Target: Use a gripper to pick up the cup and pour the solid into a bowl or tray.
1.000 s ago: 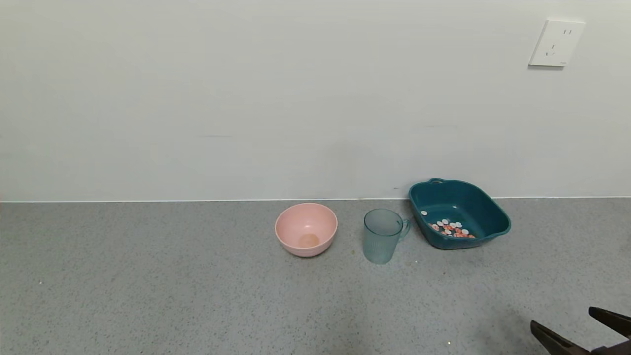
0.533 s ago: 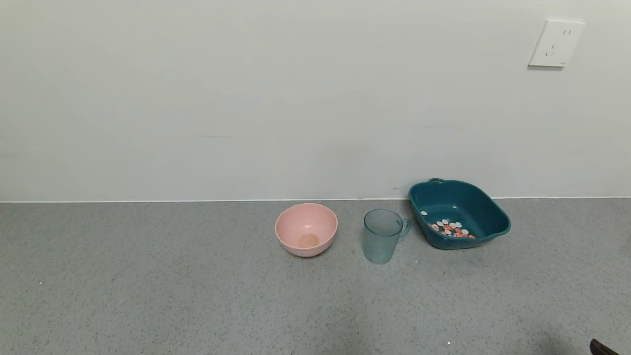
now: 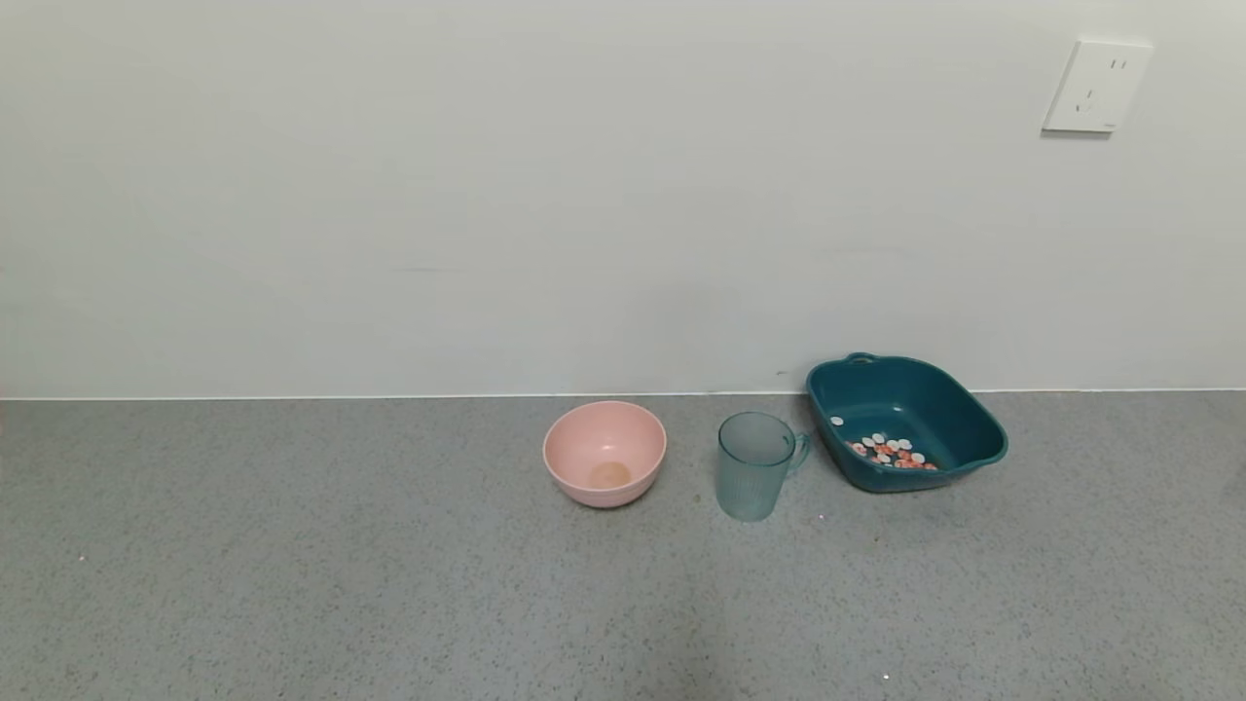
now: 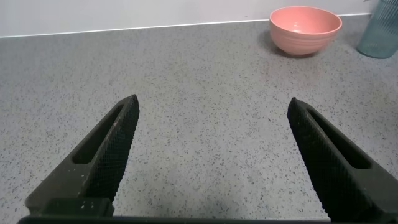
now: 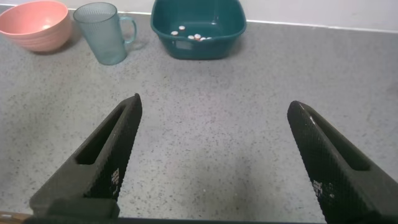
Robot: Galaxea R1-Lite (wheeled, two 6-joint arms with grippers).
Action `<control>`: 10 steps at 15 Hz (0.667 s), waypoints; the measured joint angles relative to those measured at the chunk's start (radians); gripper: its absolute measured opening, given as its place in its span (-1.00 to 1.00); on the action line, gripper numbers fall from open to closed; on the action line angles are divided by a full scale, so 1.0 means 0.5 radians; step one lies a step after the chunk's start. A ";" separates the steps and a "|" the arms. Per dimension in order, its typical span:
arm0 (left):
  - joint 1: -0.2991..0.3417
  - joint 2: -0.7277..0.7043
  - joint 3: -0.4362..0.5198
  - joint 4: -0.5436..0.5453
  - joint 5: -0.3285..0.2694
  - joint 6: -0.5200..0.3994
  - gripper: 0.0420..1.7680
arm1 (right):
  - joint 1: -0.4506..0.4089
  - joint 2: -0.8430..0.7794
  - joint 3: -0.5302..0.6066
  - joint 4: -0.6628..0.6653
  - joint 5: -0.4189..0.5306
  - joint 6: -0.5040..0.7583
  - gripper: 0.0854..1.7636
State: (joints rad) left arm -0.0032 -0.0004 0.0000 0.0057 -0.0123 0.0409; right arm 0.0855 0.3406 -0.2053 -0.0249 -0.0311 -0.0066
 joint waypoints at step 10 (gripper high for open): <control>0.000 0.000 -0.001 0.000 0.001 0.000 0.94 | -0.143 -0.401 0.076 0.170 0.186 -0.017 0.92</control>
State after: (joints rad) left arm -0.0032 -0.0004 -0.0004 0.0057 -0.0119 0.0409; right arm 0.0143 0.1400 -0.1674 0.0600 0.0619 -0.0149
